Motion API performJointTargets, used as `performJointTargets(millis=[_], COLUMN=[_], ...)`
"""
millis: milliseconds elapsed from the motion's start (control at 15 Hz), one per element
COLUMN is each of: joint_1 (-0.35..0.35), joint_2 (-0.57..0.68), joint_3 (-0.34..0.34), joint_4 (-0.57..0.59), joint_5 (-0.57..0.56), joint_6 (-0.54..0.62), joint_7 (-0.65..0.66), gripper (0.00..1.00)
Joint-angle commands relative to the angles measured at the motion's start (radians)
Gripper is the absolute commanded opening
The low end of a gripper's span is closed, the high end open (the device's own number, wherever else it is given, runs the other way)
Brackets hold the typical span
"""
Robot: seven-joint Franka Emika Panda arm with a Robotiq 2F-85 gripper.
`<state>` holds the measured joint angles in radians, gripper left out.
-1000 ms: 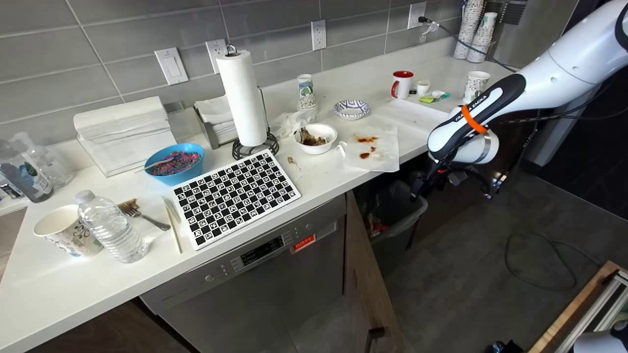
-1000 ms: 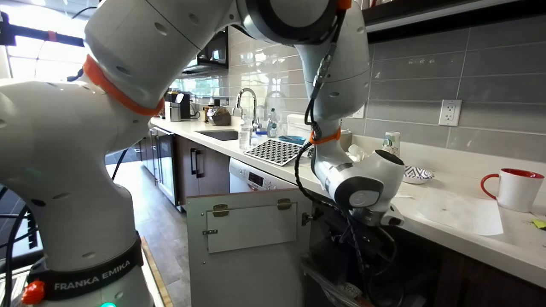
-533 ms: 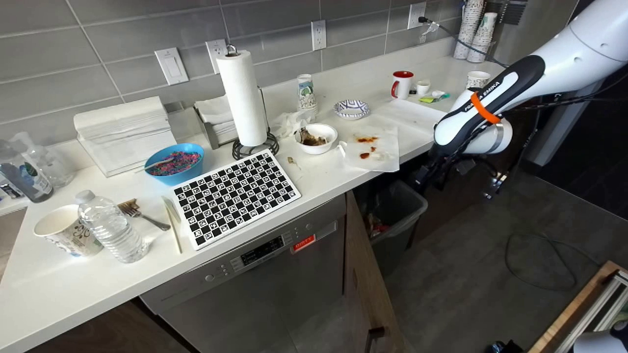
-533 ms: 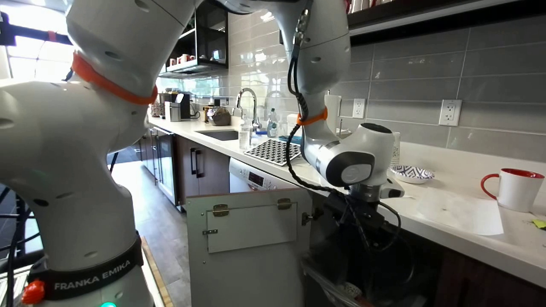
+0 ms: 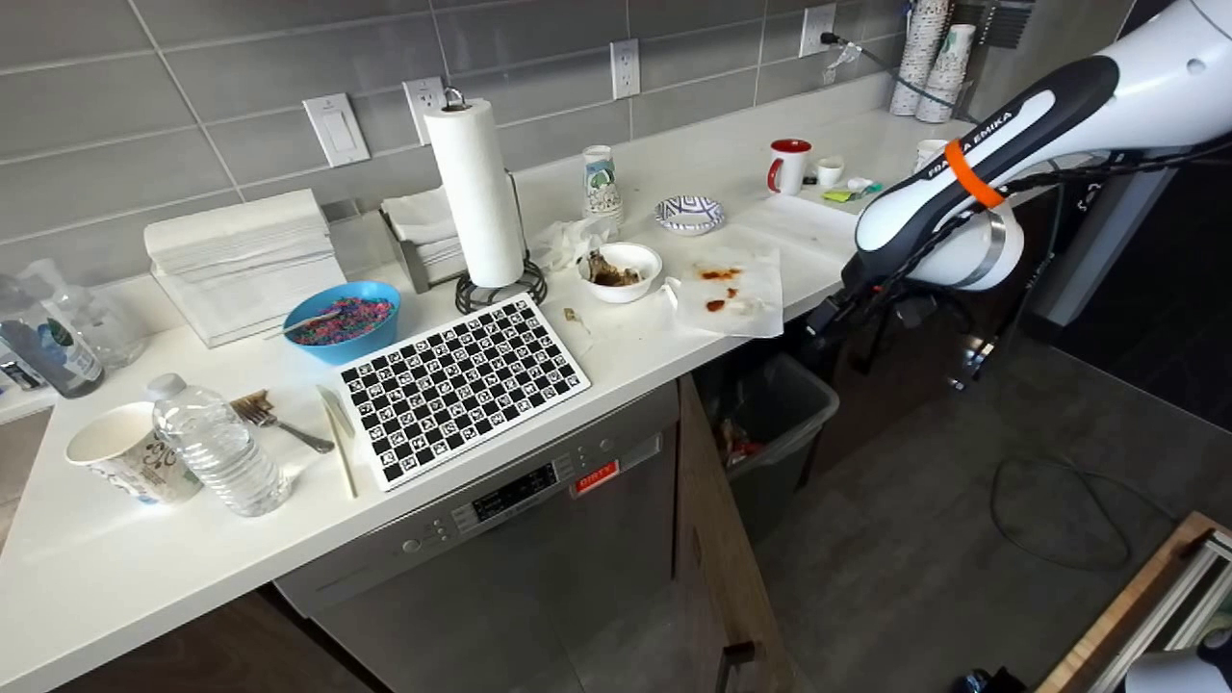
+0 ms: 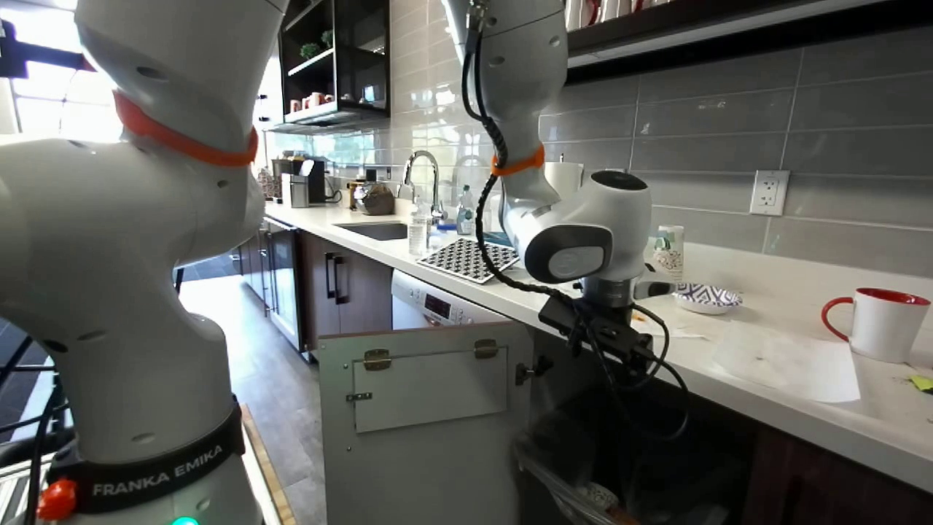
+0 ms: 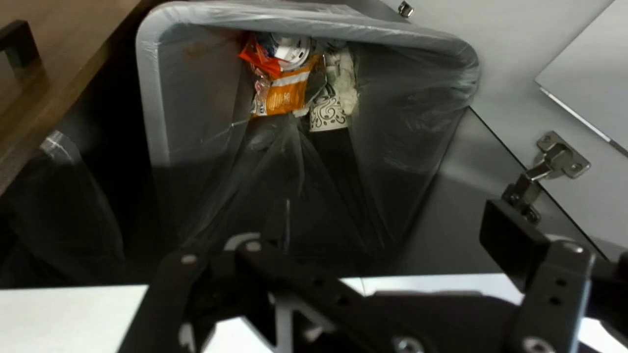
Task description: Put the white item in the bin
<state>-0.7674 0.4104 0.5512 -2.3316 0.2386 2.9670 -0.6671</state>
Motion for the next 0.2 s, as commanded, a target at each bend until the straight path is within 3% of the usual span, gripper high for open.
performJointTargets(millis=[0,133], joint_1=[-0.007,-0.034], joint_2=[-0.013,-0.027], joint_3=[0.014,0.040], joint_4=[-0.007,-0.021], joint_5=[0.026,0.029], joint_6=[0.007,0.010], joint_7=[-0.017,-0.021], gripper=[1.00,1.00])
